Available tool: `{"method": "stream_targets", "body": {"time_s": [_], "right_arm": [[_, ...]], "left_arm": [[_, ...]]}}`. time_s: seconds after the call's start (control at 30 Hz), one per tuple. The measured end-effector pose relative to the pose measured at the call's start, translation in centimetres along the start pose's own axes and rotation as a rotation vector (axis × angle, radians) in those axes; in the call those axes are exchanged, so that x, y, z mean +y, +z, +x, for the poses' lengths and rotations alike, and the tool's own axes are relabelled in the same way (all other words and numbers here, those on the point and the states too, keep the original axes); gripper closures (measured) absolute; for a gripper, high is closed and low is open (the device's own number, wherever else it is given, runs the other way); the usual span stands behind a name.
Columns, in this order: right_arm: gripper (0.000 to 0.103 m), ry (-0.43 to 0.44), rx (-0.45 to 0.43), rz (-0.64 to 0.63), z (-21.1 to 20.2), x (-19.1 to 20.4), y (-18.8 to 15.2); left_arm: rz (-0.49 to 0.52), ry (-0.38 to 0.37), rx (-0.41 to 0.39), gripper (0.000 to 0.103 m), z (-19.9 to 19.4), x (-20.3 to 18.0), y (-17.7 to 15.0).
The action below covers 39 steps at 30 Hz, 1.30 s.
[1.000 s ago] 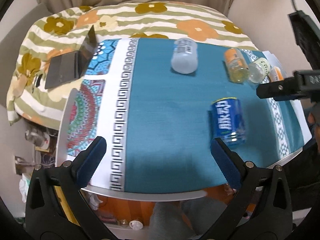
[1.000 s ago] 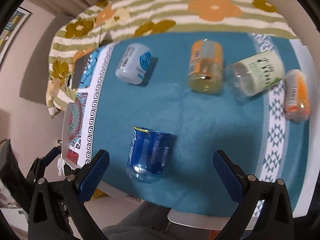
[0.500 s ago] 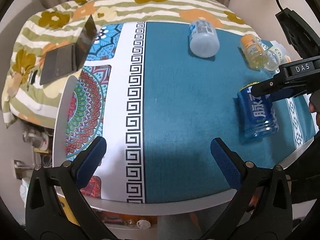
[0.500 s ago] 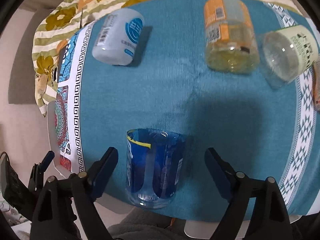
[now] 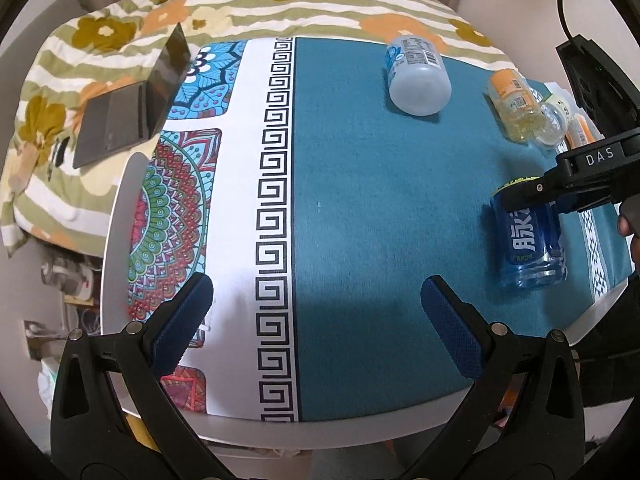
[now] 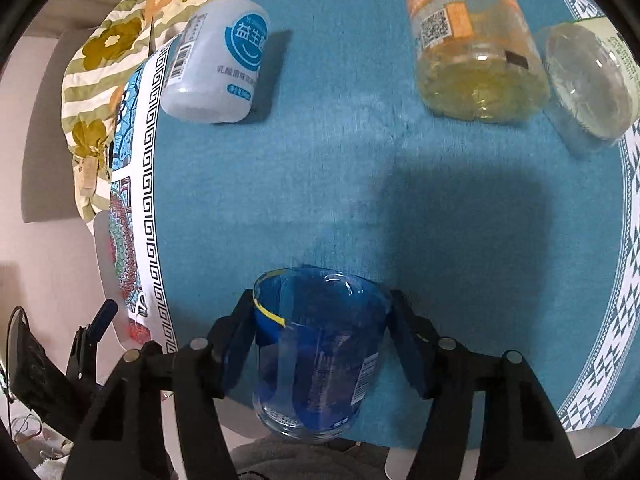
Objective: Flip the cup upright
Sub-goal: 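Lift the cup with the right gripper and rotate it rim up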
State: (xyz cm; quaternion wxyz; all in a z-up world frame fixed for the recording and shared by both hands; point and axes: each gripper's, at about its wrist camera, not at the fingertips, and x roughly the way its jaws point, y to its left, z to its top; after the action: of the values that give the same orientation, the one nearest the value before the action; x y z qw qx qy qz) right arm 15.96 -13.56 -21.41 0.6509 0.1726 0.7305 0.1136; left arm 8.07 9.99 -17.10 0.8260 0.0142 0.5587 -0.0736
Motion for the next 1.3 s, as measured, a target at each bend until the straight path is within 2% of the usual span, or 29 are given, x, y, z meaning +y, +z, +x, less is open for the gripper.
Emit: {"method": "stream_targets", "body": {"time_s": [0.17,0.3,0.43,0.6,0.8,0.97,1.3], "right_arm": [[0.045,0.031,-0.026,0.005,-0.7,-0.2,-0.4],[0.045,0.072,-0.114,0.005,-2.8,-0.1,-1.3],[0.045,0.069,-0.300,-0.042,-5.8,0.2,-2.9],[0.045,-0.067,-0.562,-0.224,-7.0,1.3,-6.1],[0.045,-0.130,-0.715,-0.329,-5.8,0.8,-7.3],[0.045,-0.145,-0.732,-0.368,-5.1,0.8,-7.4],[0.045,-0.194,-0.746,-0.493,-4.3,1.3,-10.6]], "left_arm": [[0.013,0.002,-0.003,0.000,-0.3,-0.3,0.2],[0.031,0.000,-0.015,0.000,-1.0,-0.8,0.5],[0.050,-0.007,-0.032,0.000,-1.6,-1.6,1.0],[0.096,0.002,-0.042,0.000,-1.5,-2.8,1.4],[0.124,0.028,-0.043,0.000,-0.9,-3.4,1.4],[0.128,0.037,-0.036,0.000,-0.6,-3.4,1.2],[0.131,0.043,-0.039,0.000,-0.8,-3.7,0.6]]}}
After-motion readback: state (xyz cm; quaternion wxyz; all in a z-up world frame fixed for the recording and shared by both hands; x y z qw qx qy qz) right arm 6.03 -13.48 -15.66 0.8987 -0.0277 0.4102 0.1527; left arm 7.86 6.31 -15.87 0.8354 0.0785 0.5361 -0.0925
